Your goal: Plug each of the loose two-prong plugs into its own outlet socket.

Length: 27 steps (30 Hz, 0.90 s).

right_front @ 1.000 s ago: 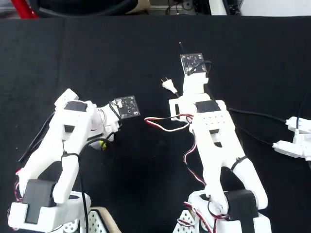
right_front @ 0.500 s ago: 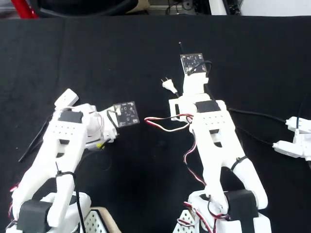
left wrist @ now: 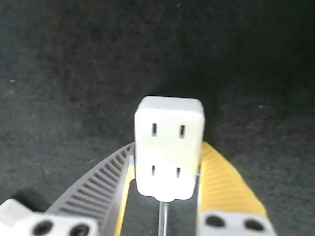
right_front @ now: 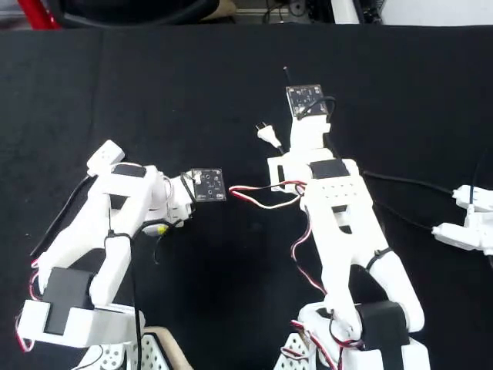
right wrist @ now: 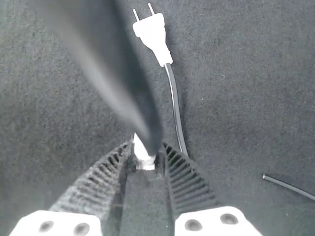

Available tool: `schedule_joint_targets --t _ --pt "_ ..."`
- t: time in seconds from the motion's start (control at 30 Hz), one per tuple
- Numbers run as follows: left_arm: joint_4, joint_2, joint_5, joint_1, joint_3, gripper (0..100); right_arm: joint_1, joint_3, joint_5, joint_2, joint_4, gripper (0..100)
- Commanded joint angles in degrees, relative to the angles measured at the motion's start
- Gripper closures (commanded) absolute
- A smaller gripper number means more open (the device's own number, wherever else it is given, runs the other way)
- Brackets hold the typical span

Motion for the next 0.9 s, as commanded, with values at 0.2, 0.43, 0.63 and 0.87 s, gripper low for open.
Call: schedule_joint_targets --t 0.2,0.43,0.63,0.87 --pt "10.4 -18.5 24.6 9.1 0.9 97 1.0 -3.9 1.0 0.1 0.1 98.6" --pt "2.4 -21.5 39.7 16.7 5.1 97 3.2 -6.7 1.1 -0.4 4.4 98.6" --pt "-6.2 -14.7 40.0 20.6 7.9 95 3.3 -7.7 3.9 -0.4 6.2 98.6" --pt "-6.6 -12.0 40.2 20.2 6.5 64 3.1 -8.0 8.6 -0.4 8.3 98.6"
